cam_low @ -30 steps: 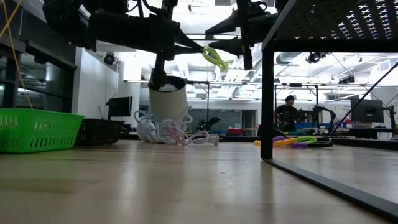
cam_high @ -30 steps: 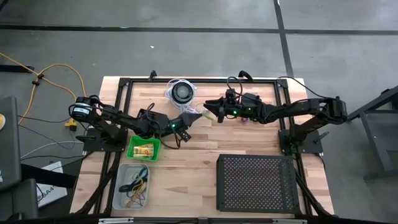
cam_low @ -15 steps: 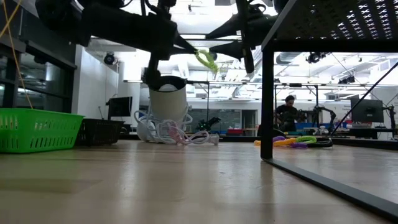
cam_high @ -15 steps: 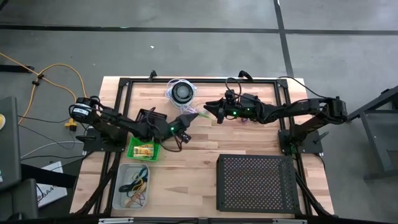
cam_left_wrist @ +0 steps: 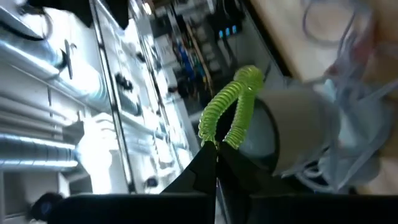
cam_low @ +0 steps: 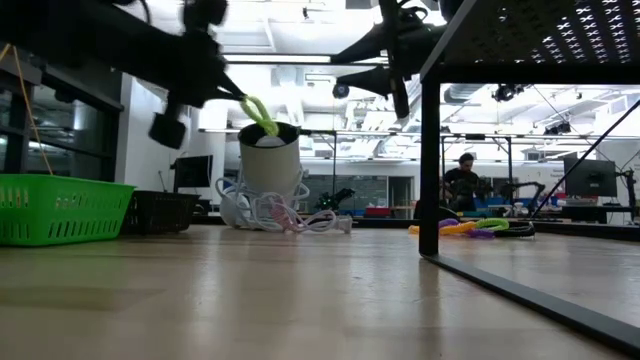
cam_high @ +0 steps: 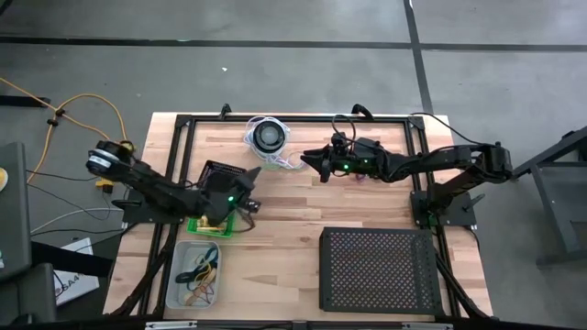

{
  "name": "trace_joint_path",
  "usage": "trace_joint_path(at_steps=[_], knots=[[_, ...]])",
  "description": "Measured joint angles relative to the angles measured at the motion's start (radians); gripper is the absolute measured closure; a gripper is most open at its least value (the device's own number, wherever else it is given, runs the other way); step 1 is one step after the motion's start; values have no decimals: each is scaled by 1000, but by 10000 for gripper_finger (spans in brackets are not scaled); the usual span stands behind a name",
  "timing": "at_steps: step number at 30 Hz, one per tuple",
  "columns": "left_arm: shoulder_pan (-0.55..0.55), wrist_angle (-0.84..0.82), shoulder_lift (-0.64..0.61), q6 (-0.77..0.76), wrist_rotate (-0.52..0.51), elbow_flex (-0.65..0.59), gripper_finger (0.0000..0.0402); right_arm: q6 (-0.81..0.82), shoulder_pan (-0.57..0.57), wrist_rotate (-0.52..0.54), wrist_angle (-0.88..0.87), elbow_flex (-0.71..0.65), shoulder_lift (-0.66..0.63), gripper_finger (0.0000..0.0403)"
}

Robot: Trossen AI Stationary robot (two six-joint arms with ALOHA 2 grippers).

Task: Pick & Place Office Desk Supplies
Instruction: Put the green coil keychain into the black bin

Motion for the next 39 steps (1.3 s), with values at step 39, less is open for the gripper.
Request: trace_joint_path(at_steps=[39], knots=[[254,-925,-150,-262,559,347,401,0,0,0,-37,0,0,264]])
